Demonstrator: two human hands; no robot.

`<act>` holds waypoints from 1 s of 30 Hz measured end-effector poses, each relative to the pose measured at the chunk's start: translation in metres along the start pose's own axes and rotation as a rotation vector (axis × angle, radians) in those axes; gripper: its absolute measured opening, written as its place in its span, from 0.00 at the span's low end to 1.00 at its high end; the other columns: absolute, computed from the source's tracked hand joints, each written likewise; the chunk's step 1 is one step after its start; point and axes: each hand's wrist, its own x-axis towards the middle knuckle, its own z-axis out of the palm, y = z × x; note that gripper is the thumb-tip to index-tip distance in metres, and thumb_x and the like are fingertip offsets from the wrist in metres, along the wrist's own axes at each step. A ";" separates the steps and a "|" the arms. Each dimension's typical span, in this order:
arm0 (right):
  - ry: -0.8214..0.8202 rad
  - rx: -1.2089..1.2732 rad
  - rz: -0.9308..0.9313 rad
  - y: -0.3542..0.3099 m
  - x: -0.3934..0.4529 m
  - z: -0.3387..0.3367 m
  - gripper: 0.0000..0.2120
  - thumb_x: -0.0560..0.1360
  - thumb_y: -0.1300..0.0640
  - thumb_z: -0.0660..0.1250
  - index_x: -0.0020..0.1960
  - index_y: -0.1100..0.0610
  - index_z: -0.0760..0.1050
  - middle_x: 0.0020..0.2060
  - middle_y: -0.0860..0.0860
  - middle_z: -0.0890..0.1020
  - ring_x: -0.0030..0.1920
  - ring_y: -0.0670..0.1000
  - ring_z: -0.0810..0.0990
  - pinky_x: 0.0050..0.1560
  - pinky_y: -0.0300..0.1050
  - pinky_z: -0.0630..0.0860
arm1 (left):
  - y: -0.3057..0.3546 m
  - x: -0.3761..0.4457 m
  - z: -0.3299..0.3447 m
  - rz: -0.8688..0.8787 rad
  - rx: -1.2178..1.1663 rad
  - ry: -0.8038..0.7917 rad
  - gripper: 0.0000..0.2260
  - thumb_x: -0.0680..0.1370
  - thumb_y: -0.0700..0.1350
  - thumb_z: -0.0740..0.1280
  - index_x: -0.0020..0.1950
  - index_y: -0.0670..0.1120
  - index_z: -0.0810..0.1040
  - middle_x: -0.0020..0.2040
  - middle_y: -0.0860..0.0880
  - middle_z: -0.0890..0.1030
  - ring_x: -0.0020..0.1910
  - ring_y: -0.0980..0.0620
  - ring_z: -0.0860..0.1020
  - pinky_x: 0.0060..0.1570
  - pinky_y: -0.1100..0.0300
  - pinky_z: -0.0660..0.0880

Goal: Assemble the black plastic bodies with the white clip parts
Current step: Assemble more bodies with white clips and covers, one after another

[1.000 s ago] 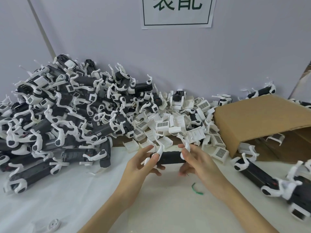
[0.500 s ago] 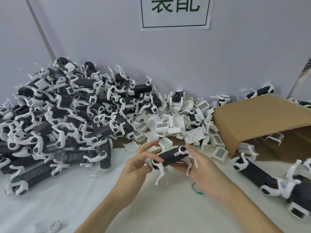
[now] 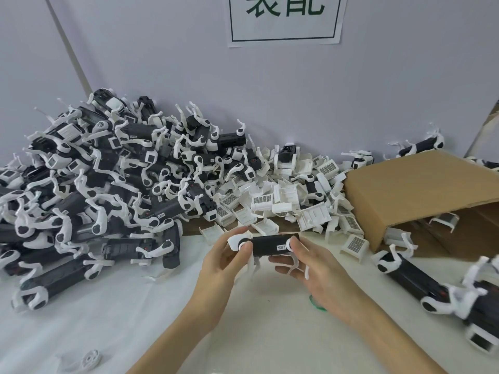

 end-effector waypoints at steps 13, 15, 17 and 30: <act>-0.030 -0.065 -0.082 0.002 0.003 -0.009 0.24 0.78 0.48 0.69 0.71 0.59 0.76 0.63 0.58 0.83 0.65 0.58 0.82 0.64 0.54 0.78 | 0.006 -0.001 0.000 -0.039 -0.092 -0.062 0.16 0.79 0.53 0.70 0.67 0.55 0.83 0.63 0.45 0.85 0.60 0.47 0.82 0.68 0.53 0.71; -0.033 -0.098 -0.084 0.003 0.003 -0.011 0.25 0.77 0.45 0.70 0.71 0.55 0.76 0.63 0.56 0.84 0.64 0.57 0.83 0.63 0.51 0.79 | 0.006 -0.001 -0.002 -0.021 -0.055 -0.069 0.17 0.80 0.54 0.70 0.68 0.55 0.82 0.64 0.44 0.85 0.59 0.46 0.82 0.68 0.52 0.71; -0.050 -0.153 -0.094 0.003 0.001 -0.013 0.27 0.76 0.42 0.72 0.73 0.48 0.75 0.64 0.52 0.84 0.65 0.55 0.82 0.61 0.46 0.78 | 0.006 0.000 -0.003 -0.003 -0.025 -0.080 0.18 0.79 0.55 0.72 0.69 0.56 0.81 0.64 0.46 0.85 0.61 0.48 0.81 0.66 0.56 0.73; -0.059 -0.576 -0.210 0.009 -0.008 0.006 0.21 0.79 0.67 0.71 0.68 0.49 0.74 0.59 0.45 0.83 0.61 0.46 0.81 0.58 0.36 0.75 | 0.011 -0.013 0.008 0.334 0.383 -0.212 0.21 0.83 0.51 0.68 0.77 0.60 0.74 0.72 0.54 0.75 0.74 0.45 0.74 0.72 0.50 0.73</act>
